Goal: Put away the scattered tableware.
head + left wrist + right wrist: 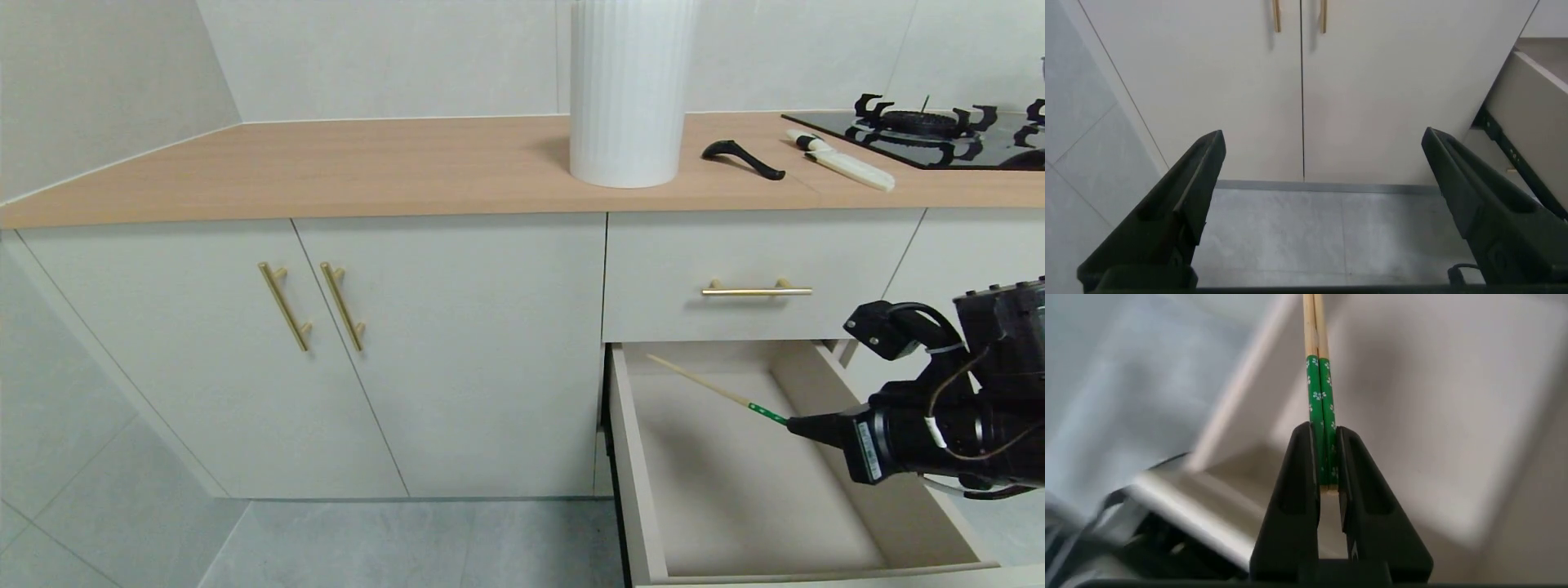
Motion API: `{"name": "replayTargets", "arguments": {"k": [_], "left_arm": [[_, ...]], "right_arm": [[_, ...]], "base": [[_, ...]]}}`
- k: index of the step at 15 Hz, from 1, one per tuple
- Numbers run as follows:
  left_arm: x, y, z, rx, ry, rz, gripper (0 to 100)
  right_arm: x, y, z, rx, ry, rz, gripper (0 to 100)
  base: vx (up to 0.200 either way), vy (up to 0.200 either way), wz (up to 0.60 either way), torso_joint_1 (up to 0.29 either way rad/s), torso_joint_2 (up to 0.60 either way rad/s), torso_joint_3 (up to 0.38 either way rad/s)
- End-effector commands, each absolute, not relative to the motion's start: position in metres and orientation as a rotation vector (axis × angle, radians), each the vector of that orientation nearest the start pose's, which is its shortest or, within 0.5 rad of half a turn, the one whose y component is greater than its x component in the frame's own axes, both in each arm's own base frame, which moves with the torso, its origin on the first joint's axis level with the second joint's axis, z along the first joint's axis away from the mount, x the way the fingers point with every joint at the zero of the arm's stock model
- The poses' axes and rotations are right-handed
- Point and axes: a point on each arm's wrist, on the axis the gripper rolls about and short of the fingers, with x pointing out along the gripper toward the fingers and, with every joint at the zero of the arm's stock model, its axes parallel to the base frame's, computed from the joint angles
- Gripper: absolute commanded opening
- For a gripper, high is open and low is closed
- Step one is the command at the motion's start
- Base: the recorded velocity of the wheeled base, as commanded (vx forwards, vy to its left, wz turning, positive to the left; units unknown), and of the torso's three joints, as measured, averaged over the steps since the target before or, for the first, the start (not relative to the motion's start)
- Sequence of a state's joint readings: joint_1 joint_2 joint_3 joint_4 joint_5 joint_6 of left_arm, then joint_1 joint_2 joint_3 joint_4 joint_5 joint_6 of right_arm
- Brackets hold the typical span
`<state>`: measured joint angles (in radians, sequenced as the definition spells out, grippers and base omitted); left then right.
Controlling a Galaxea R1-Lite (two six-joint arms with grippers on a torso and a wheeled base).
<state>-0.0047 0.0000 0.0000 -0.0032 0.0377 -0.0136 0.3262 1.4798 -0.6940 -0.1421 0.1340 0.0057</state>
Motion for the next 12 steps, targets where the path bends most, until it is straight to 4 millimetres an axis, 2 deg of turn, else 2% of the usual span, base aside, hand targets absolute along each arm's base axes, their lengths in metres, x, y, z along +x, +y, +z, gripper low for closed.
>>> {"name": "replayTargets", "arguments": {"k": [1,5,8,12], "left_arm": [[-0.023,0.001,0.076,-0.014,-0.002,0.034,100],[-0.023,0.001,0.076,-0.014,-0.003,0.034,100],[-0.023,0.001,0.076,-0.014,-0.003,0.034,100],[-0.023,0.001,0.076,-0.014,-0.002,0.034,100]], "right_arm": [[0.243,0.083,0.145,-0.075,0.726,0.350,0],[0.268,0.098,0.123,-0.035,0.802,0.256,0],[0.293,0.119,0.088,0.018,0.823,0.151,0],[0.303,0.134,0.046,0.017,0.844,0.163,0]], "base": [[0.000,0.000,0.00,0.000,0.00,0.000],[0.000,0.000,0.00,0.000,0.00,0.000],[0.000,0.000,0.00,0.000,0.00,0.000],[0.000,0.000,0.00,0.000,0.00,0.000]]}}
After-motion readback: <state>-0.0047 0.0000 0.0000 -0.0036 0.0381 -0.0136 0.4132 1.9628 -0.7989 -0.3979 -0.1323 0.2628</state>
